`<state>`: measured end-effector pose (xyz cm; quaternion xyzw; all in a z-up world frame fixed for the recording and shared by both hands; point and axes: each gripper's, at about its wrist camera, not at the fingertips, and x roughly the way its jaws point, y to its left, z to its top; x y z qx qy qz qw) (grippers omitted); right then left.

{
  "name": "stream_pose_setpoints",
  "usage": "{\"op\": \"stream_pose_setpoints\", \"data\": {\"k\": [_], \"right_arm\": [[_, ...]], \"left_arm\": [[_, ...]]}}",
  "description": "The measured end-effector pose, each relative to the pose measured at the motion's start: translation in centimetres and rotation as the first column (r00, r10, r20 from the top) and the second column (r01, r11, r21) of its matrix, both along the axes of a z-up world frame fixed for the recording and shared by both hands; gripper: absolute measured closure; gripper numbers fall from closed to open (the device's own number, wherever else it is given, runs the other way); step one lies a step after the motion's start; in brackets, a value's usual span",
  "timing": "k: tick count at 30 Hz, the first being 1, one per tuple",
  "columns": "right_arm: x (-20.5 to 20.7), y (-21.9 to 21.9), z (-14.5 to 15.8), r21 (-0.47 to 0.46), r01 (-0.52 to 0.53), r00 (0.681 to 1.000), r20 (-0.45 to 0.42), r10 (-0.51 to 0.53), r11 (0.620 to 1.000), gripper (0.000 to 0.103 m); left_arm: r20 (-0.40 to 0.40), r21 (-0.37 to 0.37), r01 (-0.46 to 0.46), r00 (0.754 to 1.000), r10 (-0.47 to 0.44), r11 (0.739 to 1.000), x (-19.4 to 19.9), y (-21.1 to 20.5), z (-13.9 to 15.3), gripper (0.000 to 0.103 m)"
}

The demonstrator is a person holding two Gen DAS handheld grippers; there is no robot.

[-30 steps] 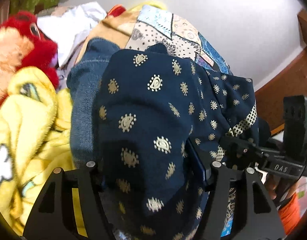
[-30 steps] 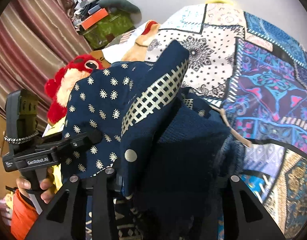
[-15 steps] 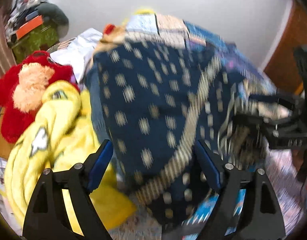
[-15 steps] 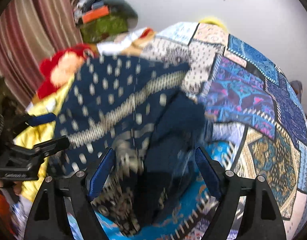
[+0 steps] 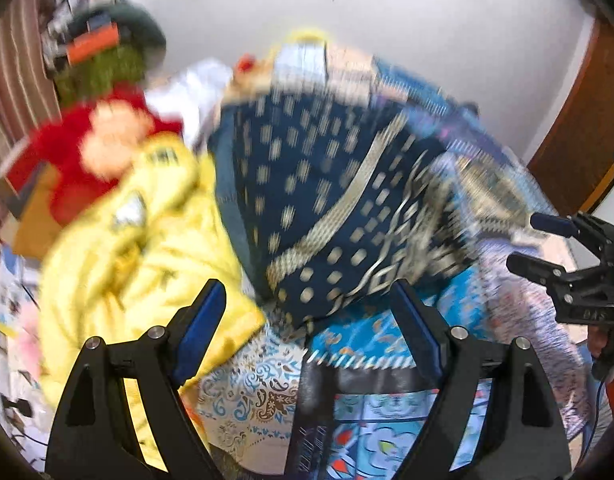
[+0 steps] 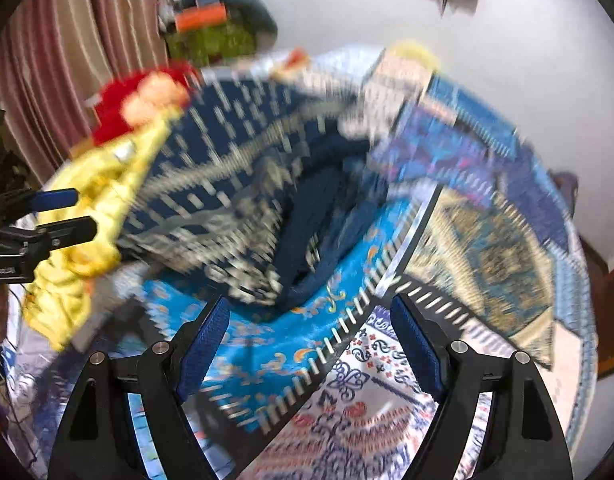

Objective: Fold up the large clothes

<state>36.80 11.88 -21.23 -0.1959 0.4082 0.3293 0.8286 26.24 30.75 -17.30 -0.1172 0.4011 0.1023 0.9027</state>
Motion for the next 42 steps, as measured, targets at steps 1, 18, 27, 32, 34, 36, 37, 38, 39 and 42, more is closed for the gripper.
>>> {"op": "stream_pose_setpoints", "data": {"k": [1, 18, 27, 32, 34, 36, 37, 38, 39, 42], "right_arm": [[-1.1, -0.6, 1.9, 0.037, -0.003, 1.000, 0.031, 0.002, 0.999, 0.022], [-20.4, -10.8, 23.7, 0.548, -0.142, 0.888, 0.439, -0.139, 0.825, 0.022], [-24.4, -12.3, 23.5, 0.554, -0.130, 0.870, 0.462, -0.173, 0.822, 0.022], [-25.2, -12.6, 23.1, 0.528, -0.094, 0.865, 0.463, -0.194, 0.844, 0.007], [-25.4, -12.8, 22.9, 0.537, -0.078, 0.868, 0.450, -0.207, 0.840, 0.004], [-25.4, -13.0, 22.7, 0.546, -0.060, 0.869, 0.440, -0.225, 0.836, 0.000], [-25.3, -13.1, 22.6, 0.548, -0.052, 0.870, 0.436, -0.232, 0.835, 0.000], [-25.3, -13.2, 22.5, 0.550, -0.045, 0.869, 0.432, -0.239, 0.834, 0.000], [-25.2, -13.2, 22.5, 0.551, -0.036, 0.869, 0.430, -0.247, 0.834, 0.000], [-25.1, -13.3, 22.4, 0.543, -0.023, 0.862, 0.436, -0.258, 0.839, 0.000]], "left_arm": [[0.038, 0.025, -0.001, 0.999, 0.000, 1.000, -0.8, -0.7, 1.8, 0.019], [0.618, 0.242, -0.144, 0.785, -0.038, 0.959, -18.1, -12.7, 21.1, 0.019], [0.640, 0.218, -0.167, 0.768, -0.012, 0.961, -20.7, -14.3, 20.2, 0.017], [0.642, 0.208, -0.154, 0.767, -0.016, 0.966, -21.0, -14.7, 20.1, 0.012], [0.643, 0.208, -0.154, 0.766, -0.017, 0.966, -21.0, -14.7, 20.1, 0.008], [0.644, 0.215, -0.165, 0.765, -0.013, 0.962, -21.0, -14.8, 19.9, 0.005], [0.645, 0.222, -0.172, 0.764, -0.012, 0.960, -21.0, -14.9, 19.9, 0.004], [0.644, 0.226, -0.174, 0.765, -0.013, 0.959, -21.0, -14.9, 19.8, 0.003], [0.643, 0.227, -0.173, 0.766, -0.013, 0.958, -20.9, -15.0, 19.8, 0.003], [0.636, 0.215, -0.170, 0.771, -0.006, 0.962, -20.7, -14.9, 19.5, 0.001]]}}
